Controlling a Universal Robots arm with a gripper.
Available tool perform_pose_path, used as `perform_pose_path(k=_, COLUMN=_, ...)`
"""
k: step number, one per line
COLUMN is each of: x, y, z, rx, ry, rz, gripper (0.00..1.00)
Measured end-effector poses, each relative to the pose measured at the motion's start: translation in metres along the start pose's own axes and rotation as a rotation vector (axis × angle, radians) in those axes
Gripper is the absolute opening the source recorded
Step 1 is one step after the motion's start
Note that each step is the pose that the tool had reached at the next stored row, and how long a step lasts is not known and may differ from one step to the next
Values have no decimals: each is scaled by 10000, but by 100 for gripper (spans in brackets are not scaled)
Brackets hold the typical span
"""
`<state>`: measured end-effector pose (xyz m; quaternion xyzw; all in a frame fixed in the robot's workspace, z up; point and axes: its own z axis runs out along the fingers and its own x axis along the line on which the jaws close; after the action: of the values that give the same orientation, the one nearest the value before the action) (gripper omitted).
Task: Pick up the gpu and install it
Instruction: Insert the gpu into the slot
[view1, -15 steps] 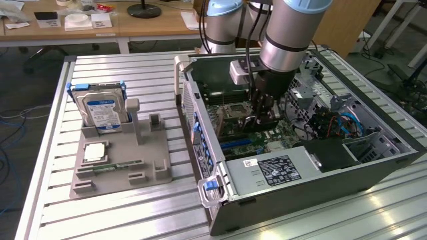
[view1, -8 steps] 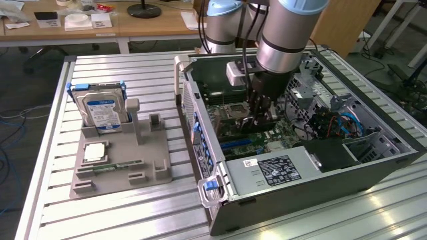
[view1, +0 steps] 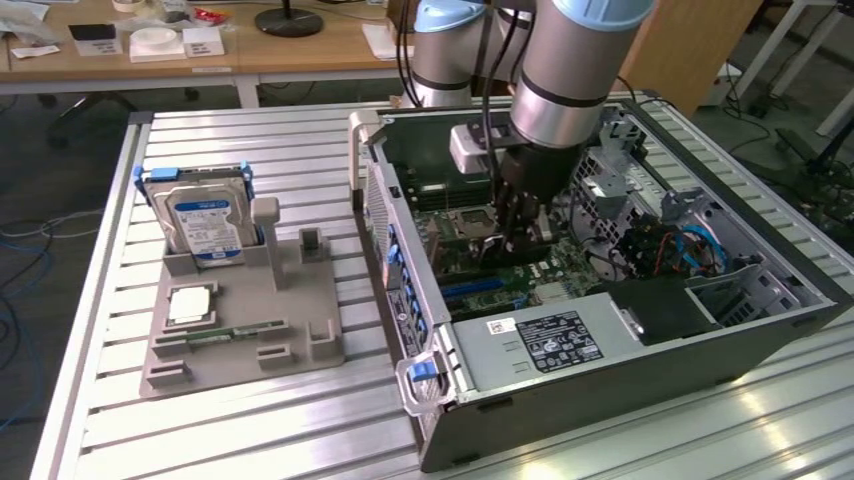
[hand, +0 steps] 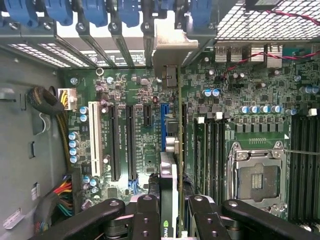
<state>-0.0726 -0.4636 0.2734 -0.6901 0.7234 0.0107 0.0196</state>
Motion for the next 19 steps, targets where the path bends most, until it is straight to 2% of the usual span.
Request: perform_pose_path(k=19, x=29, y=65, z=36, rx=2, ry=-2, rz=4, gripper=27)
